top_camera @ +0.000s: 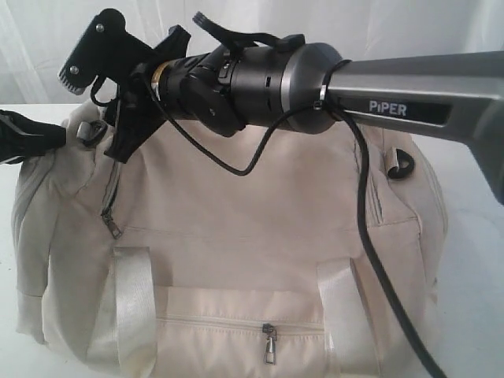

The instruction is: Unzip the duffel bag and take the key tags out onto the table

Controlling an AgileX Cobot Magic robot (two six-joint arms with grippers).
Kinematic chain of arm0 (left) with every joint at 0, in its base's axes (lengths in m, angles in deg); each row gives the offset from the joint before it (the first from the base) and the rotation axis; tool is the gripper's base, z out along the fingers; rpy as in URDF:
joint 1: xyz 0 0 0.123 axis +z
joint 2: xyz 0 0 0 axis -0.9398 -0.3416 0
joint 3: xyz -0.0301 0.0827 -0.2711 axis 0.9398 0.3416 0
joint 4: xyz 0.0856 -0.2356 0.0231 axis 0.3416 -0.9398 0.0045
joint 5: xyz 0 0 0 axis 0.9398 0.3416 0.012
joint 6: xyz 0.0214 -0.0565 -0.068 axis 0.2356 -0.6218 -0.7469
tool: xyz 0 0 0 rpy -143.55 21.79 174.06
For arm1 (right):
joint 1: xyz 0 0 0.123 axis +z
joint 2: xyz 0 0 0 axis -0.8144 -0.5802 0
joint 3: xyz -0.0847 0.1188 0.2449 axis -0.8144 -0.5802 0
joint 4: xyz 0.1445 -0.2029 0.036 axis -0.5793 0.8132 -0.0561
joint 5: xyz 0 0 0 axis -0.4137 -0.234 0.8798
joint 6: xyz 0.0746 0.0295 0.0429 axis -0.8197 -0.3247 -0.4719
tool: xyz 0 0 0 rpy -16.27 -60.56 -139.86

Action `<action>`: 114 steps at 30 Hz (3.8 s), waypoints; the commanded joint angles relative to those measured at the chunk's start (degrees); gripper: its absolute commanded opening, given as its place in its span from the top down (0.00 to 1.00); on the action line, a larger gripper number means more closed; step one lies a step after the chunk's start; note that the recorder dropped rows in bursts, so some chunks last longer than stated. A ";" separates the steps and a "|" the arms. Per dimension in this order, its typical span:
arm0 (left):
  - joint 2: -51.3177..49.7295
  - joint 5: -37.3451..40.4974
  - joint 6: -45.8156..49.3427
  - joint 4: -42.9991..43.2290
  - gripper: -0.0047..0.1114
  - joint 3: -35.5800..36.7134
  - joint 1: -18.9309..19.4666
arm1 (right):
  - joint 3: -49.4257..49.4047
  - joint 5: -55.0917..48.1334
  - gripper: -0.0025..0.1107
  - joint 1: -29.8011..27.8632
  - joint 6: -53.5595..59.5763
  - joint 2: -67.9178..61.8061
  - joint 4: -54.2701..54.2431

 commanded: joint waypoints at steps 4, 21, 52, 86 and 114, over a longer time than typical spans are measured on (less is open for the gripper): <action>0.19 0.65 0.31 0.48 0.96 0.27 -0.38 | 0.14 5.79 0.56 -0.03 0.70 -1.31 0.13; 0.19 0.32 0.31 0.48 0.96 0.27 -0.38 | 0.58 8.35 0.72 -2.35 -6.82 -3.22 -2.82; 0.19 0.21 0.31 0.48 0.96 0.27 -0.38 | 6.04 4.30 0.98 -8.13 -17.63 -2.82 -13.93; 0.19 -0.35 0.19 0.48 0.96 0.27 -0.38 | 6.04 -18.56 0.42 -2.60 18.25 -0.55 -15.10; 0.19 -1.22 0.19 0.48 0.96 0.27 -0.38 | 6.04 -6.04 0.49 -4.38 18.15 -3.67 -13.86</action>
